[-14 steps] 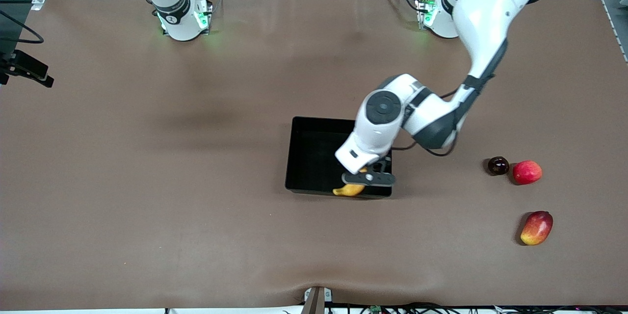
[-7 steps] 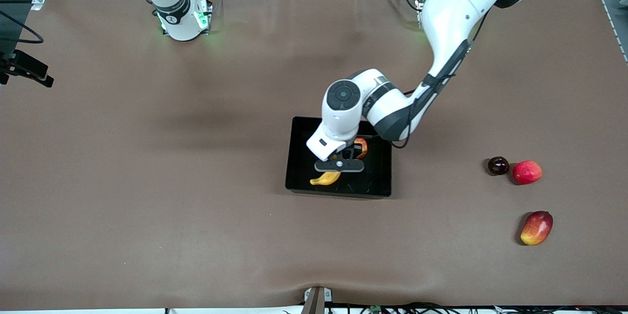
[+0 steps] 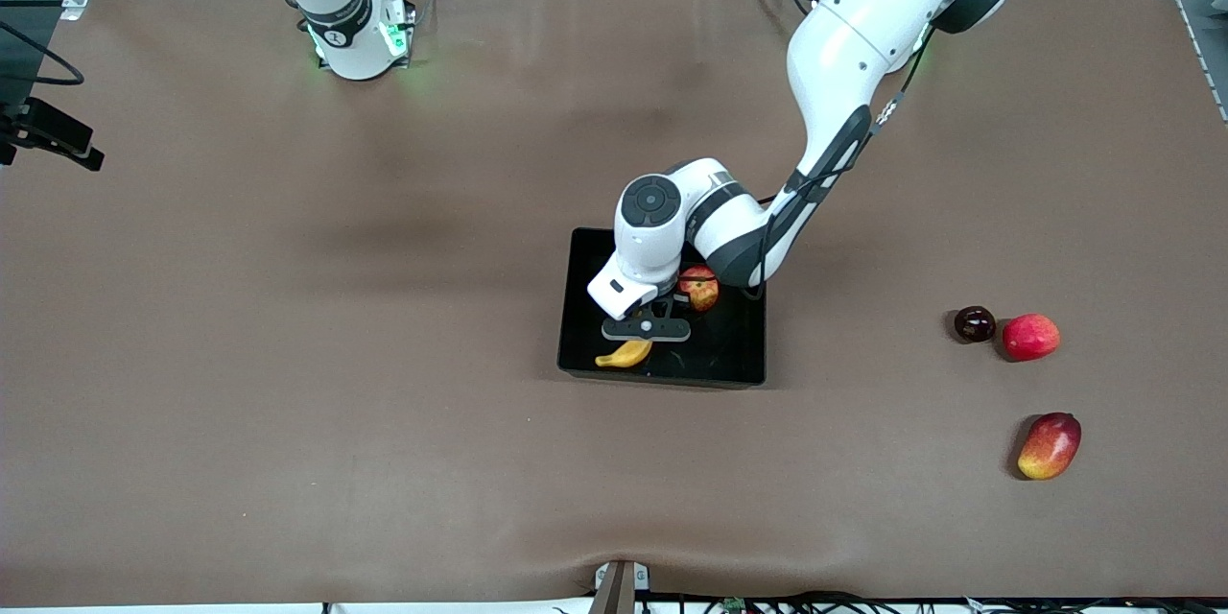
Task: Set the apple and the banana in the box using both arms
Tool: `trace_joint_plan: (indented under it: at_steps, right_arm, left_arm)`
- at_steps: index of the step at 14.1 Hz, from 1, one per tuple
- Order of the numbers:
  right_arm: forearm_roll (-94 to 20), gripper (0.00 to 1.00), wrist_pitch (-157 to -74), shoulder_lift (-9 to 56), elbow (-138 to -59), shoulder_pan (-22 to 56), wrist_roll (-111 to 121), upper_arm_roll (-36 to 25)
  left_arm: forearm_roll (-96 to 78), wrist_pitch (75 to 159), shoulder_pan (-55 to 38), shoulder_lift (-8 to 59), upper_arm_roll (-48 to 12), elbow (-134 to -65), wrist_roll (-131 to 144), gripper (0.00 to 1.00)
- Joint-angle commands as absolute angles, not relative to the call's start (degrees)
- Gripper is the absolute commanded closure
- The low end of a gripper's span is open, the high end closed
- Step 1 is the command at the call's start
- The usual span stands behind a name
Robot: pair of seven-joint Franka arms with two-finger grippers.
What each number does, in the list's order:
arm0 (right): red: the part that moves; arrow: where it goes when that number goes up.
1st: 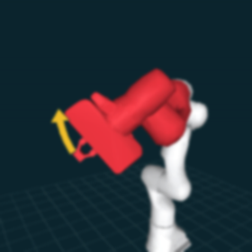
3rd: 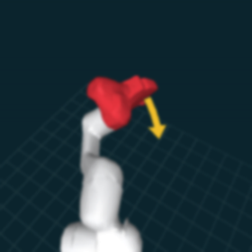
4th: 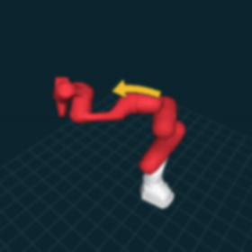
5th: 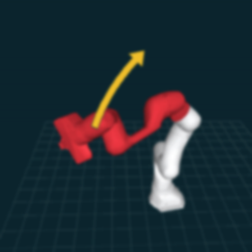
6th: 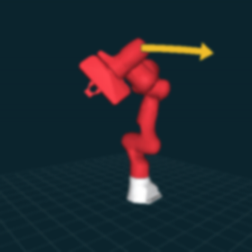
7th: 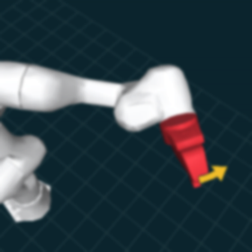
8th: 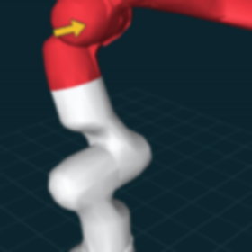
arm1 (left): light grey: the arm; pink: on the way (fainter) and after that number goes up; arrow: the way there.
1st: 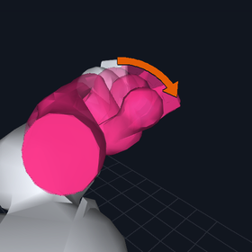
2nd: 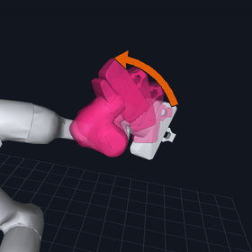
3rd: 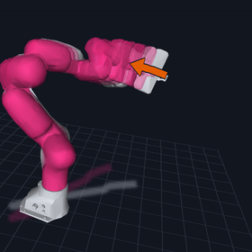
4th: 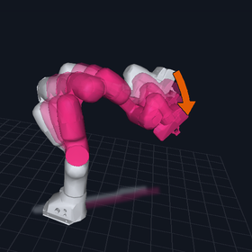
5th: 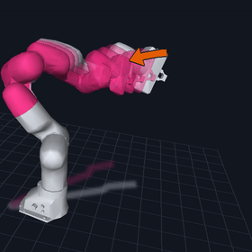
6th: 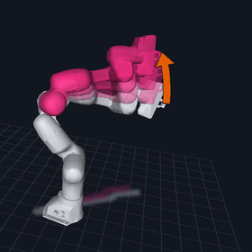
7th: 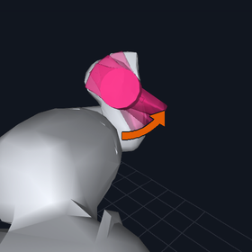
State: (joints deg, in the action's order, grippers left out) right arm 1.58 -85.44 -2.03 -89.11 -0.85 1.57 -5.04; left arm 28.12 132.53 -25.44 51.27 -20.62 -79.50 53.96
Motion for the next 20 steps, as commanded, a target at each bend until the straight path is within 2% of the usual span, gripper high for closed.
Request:
trace_joint_plan:
  at_steps: [1, 6, 12, 14, 20]
  right_arm:
    - [2.3, 0.00, -85.0, -1.8, -88.2, -1.9, 1.9, -4.5]
    - [2.1, 0.00, -85.2, -1.6, -88.2, -2.9, 2.0, -4.3]
    - [2.0, 0.00, -84.9, -1.7, -88.2, -2.7, 1.9, -4.3]
    - [2.0, 0.00, -85.0, -1.6, -88.2, -3.1, 1.9, -4.3]
    - [1.3, 0.00, -85.3, -1.7, -88.2, -2.9, 1.9, -4.2]
  left_arm:
    - [28.6, 132.8, -26.1, 51.6, -20.0, -78.2, 56.6, 0.00]
    - [27.6, 131.0, -22.3, 45.5, -20.3, -78.1, 58.4, 0.00]
    - [21.8, 117.4, -11.4, 31.8, -21.2, -78.7, 47.5, 0.00]
    - [19.3, 116.1, -7.6, 28.8, -21.3, -78.7, 45.7, 0.00]
    - [12.4, 104.3, 2.2, 21.2, -21.3, -78.3, 30.2, 0.00]
